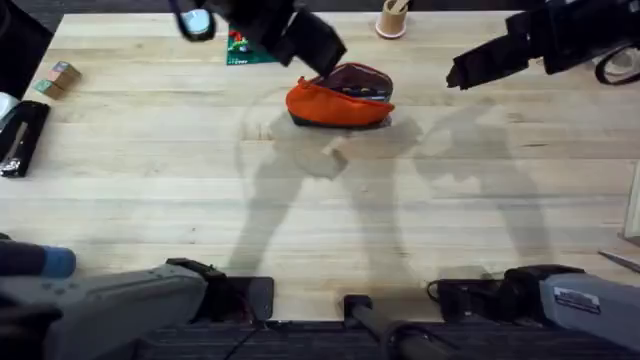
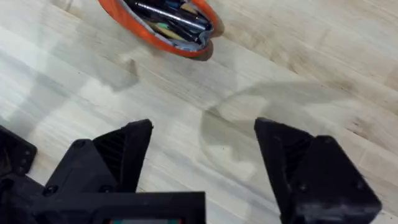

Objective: Unzip the bag, pick up the pens from the table one at a time and place them inside, then zip the bag closed.

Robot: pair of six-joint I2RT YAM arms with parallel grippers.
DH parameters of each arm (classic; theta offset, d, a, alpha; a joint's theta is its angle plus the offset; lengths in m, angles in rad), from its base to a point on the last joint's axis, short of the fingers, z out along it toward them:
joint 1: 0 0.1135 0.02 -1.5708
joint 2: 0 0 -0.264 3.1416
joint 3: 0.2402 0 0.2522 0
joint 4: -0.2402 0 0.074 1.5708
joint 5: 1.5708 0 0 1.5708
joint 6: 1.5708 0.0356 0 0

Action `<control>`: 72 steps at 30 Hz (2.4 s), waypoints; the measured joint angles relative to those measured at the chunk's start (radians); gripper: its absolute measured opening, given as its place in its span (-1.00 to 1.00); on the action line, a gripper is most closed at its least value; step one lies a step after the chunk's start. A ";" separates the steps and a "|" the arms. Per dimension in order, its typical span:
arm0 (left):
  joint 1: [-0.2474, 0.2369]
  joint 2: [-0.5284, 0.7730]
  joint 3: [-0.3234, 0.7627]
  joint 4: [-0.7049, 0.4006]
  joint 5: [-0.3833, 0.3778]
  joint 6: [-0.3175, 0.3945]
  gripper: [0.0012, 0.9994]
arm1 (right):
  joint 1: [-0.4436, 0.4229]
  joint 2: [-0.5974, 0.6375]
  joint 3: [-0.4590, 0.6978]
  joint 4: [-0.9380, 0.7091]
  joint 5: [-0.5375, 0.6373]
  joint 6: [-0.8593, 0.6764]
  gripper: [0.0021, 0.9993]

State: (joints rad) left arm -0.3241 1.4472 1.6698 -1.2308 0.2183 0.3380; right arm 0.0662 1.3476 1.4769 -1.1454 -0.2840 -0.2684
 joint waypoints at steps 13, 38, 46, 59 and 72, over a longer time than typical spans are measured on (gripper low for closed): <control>0.421 -0.174 -0.267 0.064 0.415 0.344 0.99 | 0.000 0.000 0.000 0.000 0.000 0.000 0.99; 0.695 0.264 -0.376 0.096 0.863 1.094 0.99 | 0.000 0.000 0.000 0.054 0.000 0.084 0.99; 0.719 0.334 -0.376 0.181 0.864 1.120 0.99 | 0.000 0.000 0.000 0.054 0.000 0.101 0.99; 0.719 0.341 -0.376 0.181 0.867 1.122 0.99 | 0.000 0.000 0.000 0.045 0.000 0.105 0.99; 0.719 0.341 -0.376 0.181 0.867 1.122 0.99 | 0.112 0.000 0.077 0.046 0.058 0.125 0.99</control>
State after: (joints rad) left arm 0.3946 1.7878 1.2938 -1.0496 1.0851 1.4597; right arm 0.1781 1.3476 1.5538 -1.0994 -0.2256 -0.1431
